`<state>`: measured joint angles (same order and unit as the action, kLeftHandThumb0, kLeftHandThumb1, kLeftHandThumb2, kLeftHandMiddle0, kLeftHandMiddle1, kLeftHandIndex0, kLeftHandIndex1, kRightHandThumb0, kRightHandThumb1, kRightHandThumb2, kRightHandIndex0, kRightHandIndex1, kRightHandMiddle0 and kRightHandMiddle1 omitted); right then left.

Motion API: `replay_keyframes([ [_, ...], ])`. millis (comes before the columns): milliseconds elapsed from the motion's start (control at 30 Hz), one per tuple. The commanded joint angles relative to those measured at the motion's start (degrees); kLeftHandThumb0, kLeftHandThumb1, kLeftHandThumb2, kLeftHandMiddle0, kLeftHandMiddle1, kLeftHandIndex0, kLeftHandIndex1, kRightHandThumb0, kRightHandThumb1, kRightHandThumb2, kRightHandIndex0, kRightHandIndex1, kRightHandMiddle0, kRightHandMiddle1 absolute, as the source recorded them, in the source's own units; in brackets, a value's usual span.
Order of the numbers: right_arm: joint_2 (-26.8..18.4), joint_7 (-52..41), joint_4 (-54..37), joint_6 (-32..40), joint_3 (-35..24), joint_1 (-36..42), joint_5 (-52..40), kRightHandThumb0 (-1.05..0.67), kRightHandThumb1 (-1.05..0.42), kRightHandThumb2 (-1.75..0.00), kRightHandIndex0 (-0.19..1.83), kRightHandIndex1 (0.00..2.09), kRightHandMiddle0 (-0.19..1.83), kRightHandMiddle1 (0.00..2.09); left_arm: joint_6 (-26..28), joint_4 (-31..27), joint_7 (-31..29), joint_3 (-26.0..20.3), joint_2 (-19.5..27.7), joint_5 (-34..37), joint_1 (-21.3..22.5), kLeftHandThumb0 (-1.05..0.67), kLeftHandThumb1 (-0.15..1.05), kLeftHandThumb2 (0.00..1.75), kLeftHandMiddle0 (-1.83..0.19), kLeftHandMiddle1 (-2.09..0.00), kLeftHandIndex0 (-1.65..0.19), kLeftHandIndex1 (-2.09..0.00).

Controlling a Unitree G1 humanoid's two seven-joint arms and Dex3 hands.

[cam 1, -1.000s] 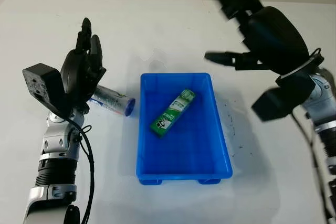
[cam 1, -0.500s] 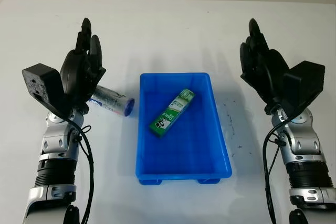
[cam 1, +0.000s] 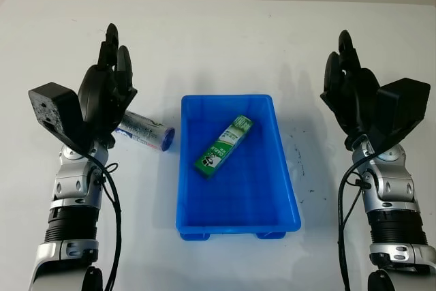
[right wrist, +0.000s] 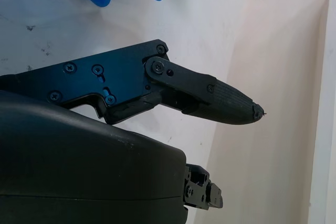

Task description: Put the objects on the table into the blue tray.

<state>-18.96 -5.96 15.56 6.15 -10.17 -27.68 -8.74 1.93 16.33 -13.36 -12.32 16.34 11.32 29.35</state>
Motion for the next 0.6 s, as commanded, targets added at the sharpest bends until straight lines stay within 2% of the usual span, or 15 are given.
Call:
replay_keyframes([
  [0, 0.3, 0.0, -0.5, -0.5, -0.6, -0.6, 0.0, -0.75, -1.05, -0.75, -0.19, 0.0, -0.19, 0.0, 0.1, -2.7, -0.4, -0.9, 1.7, 0.3, -0.1, -0.75, 1.05, 0.67, 0.19, 0.0, 0.19, 0.0],
  [133, 0.4, -0.5, -1.3, -0.2, -0.8, -0.4, -0.3, -0.75, -1.05, -0.75, -0.19, 0.0, -0.19, 0.0, 0.3, -6.1, -3.1, -1.4, 6.3, -0.1, -0.2, -0.71, 1.05, 0.64, 0.19, -0.01, 0.19, 0.0],
  [200, 0.2, -0.9, -1.4, -0.2, -0.9, -0.4, -0.4, -0.75, -1.05, -0.75, -0.19, 0.0, -0.19, 0.0, 0.0, -6.9, -5.9, -1.3, 11.3, -1.9, 0.9, -0.68, 1.05, 0.6, 0.16, -0.03, 0.17, -0.02],
  [333, 0.4, -1.0, -1.6, -0.1, -0.9, -0.3, -0.3, -0.74, -1.05, -0.75, -0.19, 0.0, -0.19, 0.0, 1.3, -6.6, -11.6, -0.2, 19.8, -4.4, 4.1, -0.66, 1.05, 0.43, 0.12, -0.06, 0.12, -0.05],
  [433, 0.4, -0.9, -1.9, 0.0, -0.9, -0.1, -0.1, -0.74, -1.05, -0.75, -0.19, 0.0, -0.19, 0.0, -0.7, -4.7, -15.9, 2.6, 26.7, -9.9, 6.8, -0.71, 1.05, 0.33, 0.04, -0.08, 0.05, -0.08],
  [567, 0.4, -1.2, -1.8, 0.2, -1.1, 0.0, -0.4, -0.74, -1.05, -0.75, -0.19, 0.0, -0.19, 0.0, 3.8, -8.7, -21.5, 5.1, 32.2, -12.7, 8.2, -0.72, 1.03, 0.11, -0.04, -0.07, -0.05, -0.1],
])
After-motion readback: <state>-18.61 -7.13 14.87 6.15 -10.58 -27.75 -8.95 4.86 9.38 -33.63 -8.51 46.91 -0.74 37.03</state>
